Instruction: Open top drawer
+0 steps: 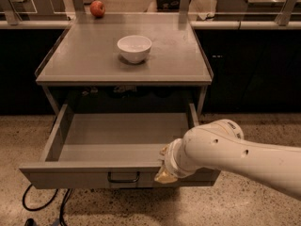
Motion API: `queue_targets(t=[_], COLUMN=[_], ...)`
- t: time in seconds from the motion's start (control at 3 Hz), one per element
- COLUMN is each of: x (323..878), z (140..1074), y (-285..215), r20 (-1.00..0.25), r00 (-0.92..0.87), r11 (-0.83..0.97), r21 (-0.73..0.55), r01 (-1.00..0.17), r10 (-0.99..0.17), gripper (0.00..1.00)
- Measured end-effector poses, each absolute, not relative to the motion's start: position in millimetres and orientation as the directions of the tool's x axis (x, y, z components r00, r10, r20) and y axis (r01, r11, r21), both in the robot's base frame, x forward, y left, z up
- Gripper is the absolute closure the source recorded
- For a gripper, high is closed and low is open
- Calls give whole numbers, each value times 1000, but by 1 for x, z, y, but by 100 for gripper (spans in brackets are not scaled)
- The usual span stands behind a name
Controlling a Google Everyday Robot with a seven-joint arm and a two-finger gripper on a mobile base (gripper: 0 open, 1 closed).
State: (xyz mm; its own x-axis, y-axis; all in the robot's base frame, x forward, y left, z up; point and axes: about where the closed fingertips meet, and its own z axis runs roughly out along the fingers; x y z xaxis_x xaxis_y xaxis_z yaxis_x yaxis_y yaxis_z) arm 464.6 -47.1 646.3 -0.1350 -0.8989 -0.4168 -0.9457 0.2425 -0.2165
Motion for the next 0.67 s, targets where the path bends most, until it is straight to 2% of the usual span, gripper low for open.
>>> queue_targets(t=[0.33,0.67], x=[465,465], z=[646,646], y=[-47,-47], r20=[-417,-417], r00=[-135,-135], r11=[242,242], r21=[-217,-217], r01=[-946,-946], r10=[-899,-899], gripper=[0,0])
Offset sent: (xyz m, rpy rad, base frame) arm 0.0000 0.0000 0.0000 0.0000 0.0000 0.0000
